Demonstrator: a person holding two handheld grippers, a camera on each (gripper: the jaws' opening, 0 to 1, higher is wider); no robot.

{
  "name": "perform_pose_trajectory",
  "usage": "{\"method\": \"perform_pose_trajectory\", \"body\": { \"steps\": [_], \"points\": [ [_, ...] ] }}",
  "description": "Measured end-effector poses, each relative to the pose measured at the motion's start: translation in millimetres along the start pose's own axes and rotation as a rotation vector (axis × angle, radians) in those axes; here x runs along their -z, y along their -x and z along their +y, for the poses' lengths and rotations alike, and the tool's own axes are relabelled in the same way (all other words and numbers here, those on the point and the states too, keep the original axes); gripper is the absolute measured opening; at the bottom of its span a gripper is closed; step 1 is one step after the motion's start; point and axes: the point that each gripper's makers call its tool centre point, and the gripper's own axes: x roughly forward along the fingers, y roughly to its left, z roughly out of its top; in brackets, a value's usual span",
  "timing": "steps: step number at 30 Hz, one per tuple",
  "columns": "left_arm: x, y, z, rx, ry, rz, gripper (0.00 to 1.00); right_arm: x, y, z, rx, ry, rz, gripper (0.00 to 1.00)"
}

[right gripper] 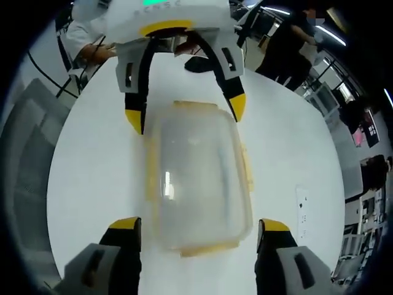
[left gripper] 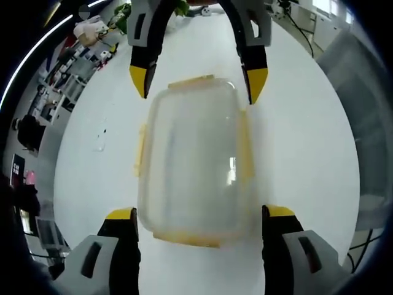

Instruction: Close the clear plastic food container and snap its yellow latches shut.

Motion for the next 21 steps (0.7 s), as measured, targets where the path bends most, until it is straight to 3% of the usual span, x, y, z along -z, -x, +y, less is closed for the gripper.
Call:
{"method": "perform_pose_trajectory", "body": {
  "steps": [21],
  "points": [
    [2.4,24,-21.5,-0.045,0.033,-0.014,0.80,4.9,23,25,0.043,-0.057,-0.025,0.77]
  ]
}}
